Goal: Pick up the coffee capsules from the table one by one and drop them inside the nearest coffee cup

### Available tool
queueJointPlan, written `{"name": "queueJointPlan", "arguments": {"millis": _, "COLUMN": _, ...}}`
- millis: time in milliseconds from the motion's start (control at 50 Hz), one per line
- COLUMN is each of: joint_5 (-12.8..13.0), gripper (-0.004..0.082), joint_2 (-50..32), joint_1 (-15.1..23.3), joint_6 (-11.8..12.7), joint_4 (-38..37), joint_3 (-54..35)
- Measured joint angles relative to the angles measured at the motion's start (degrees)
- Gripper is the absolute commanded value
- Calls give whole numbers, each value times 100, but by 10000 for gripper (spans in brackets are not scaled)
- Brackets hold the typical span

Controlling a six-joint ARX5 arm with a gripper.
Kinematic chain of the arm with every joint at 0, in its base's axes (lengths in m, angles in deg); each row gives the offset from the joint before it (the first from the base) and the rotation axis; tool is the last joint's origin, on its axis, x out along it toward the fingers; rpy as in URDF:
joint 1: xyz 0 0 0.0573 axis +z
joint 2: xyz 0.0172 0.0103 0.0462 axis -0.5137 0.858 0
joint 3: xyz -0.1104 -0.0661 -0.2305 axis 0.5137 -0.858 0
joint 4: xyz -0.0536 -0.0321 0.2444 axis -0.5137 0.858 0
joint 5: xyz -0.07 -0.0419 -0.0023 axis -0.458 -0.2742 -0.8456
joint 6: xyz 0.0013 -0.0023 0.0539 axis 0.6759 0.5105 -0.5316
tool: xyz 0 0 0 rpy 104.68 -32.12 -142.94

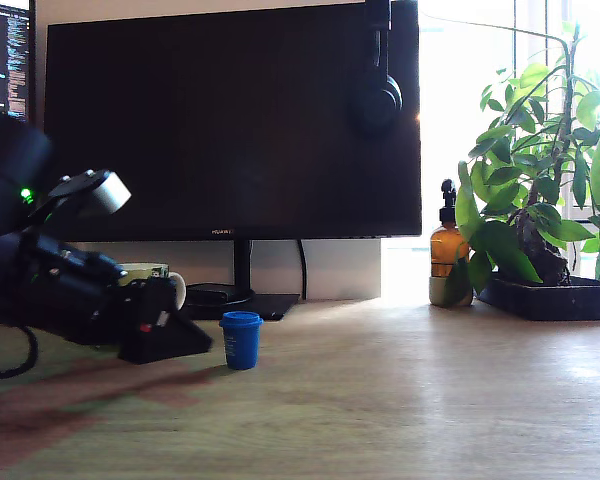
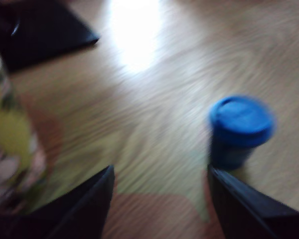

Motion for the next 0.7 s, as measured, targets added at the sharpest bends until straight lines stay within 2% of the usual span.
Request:
{"name": "queueJointPlan", "arguments": {"millis": 220, "joint_5": -85, "gripper": 536, "joint_2": -2, "joint_1": -291, "joint_6": 0, "joint_4": 63, "joint_3": 0}}
{"name": "queueJointPlan", "arguments": {"millis": 240, "joint_5": -85, "gripper": 536, "joint_2": -2, "joint_1": -315, "joint_6": -144, "joint_4": 63, "joint_3": 0}}
{"name": "queueJointPlan", "arguments": {"millis": 340, "joint_5": -85, "gripper": 536, "joint_2": -2, "joint_1": -424, "joint_6": -260, "joint_4": 63, "joint_3": 0}}
{"name": "queueJointPlan", "arguments": {"millis": 700, "joint_5": -37, "gripper": 536, "joint_2": -2, "joint_1": -546, "joint_6": -267, "joint_4": 83, "joint_3": 0}}
